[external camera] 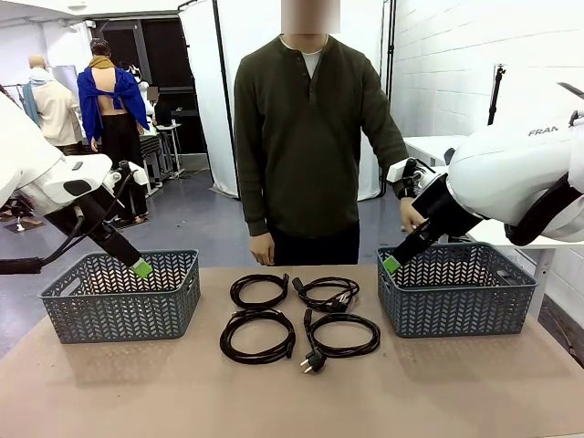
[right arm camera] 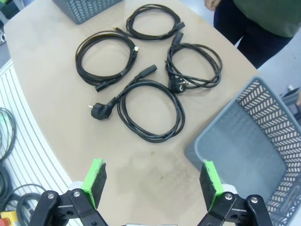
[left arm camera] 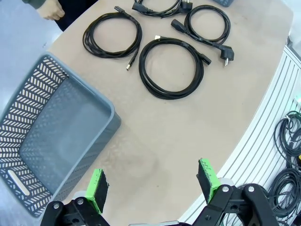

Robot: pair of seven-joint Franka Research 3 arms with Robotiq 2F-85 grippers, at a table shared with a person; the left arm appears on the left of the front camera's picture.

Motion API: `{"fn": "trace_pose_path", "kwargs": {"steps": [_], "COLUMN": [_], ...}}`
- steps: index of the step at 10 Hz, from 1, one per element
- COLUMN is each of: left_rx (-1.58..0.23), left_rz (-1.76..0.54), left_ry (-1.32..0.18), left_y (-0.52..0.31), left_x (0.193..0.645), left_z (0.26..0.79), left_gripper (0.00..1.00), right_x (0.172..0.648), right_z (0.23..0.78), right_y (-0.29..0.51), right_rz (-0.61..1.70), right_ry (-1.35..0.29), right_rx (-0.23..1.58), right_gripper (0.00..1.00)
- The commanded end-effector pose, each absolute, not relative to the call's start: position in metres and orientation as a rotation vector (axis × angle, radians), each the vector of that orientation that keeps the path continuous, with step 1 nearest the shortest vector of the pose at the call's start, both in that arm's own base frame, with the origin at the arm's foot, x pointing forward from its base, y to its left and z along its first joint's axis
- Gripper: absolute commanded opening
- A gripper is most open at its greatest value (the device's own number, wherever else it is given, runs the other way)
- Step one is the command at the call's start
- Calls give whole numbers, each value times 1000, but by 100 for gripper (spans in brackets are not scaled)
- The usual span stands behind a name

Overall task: Organize the cables according to human instructions.
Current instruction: Pick up a bundle of cables and place it in the basket indicated by the human.

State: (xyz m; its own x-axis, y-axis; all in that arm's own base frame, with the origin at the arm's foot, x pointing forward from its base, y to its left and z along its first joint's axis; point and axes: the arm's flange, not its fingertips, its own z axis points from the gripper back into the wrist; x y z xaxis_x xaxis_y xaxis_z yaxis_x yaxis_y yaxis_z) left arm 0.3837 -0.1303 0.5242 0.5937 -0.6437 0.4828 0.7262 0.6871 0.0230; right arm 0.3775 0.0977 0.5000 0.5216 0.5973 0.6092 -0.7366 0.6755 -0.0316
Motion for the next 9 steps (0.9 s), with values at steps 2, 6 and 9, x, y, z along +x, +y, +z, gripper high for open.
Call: {"fn": "trace_pose_path", "kwargs": {"steps": [2, 6, 9], "left_rx": [-204, -204, -204], "left_rz": [-802, -802, -802], "left_ry": [-496, -496, -496], "left_y": [-129, -129, -129], "left_x": [383, 383, 383], "left_z": [523, 523, 523], "left_gripper": [100, 100, 100], "right_x": [378, 378, 378], "right_z": [499, 499, 499], "right_y": [98, 98, 98], "right_rz": [813, 813, 813], "right_ry": [-629, -629, -629], "right_rx": [248, 248, 248], "right_gripper": [100, 100, 100]}}
